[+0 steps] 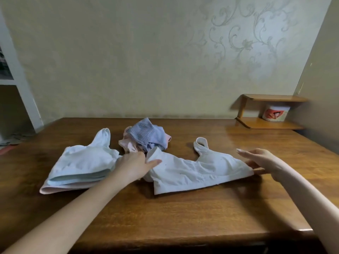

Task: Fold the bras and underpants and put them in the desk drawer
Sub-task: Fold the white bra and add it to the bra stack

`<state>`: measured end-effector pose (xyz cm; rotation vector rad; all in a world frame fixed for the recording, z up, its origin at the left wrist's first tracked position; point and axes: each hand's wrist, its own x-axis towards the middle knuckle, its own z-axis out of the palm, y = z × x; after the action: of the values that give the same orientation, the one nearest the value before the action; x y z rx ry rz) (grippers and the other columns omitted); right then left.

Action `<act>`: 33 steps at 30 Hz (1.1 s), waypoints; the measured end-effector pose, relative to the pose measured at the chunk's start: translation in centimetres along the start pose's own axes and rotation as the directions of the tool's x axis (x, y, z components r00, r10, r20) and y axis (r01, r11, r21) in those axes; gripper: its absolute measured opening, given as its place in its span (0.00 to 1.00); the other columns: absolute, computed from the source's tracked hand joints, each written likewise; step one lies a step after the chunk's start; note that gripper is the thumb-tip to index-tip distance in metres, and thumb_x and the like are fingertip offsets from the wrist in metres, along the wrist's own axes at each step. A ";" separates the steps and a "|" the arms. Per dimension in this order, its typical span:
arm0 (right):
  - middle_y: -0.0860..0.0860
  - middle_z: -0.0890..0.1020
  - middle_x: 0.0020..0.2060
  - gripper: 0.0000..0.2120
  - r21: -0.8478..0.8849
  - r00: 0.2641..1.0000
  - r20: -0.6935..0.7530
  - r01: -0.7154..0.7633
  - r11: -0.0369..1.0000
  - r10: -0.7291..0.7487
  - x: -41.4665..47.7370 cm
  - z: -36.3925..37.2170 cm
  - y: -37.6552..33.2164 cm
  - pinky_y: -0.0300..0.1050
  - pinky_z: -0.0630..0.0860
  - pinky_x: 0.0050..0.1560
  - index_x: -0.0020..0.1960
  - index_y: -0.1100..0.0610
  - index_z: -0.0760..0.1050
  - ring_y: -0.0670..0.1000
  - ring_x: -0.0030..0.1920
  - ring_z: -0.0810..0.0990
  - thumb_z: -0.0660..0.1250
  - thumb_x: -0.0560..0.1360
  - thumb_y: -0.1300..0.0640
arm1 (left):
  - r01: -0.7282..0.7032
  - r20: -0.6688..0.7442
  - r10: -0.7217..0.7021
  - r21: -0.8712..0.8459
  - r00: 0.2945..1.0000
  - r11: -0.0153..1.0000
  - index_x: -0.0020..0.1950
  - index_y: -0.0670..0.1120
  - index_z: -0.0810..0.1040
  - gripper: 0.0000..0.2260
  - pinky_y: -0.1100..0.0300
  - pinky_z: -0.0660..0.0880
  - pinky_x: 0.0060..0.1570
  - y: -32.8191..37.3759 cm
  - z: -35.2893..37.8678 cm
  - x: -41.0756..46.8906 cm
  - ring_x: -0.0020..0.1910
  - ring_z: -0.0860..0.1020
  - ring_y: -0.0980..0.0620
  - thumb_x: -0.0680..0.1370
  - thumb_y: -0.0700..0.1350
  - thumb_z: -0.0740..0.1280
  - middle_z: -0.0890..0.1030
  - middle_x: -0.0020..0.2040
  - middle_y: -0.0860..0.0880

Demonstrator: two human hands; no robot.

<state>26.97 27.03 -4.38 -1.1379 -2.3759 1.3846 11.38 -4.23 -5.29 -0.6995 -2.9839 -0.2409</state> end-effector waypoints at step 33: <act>0.48 0.82 0.46 0.15 0.064 0.762 0.216 0.612 0.788 -0.610 -2.8 9.5 -4.9 0.42 0.78 0.48 0.54 0.54 0.76 0.45 0.45 0.80 0.69 0.72 0.46 | 0.152 0.219 0.298 -0.961 0.929 0.233 0.60 0.39 0.76 0.13 0.66 0.76 0.51 2.7 0.5 2.0 0.52 0.81 0.57 0.75 0.37 0.67 0.83 0.55 0.50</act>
<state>21.73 17.31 -5.09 -0.1350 -2.5553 1.2955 10.78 -0.88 -5.18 -0.9917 -2.6748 -2.3955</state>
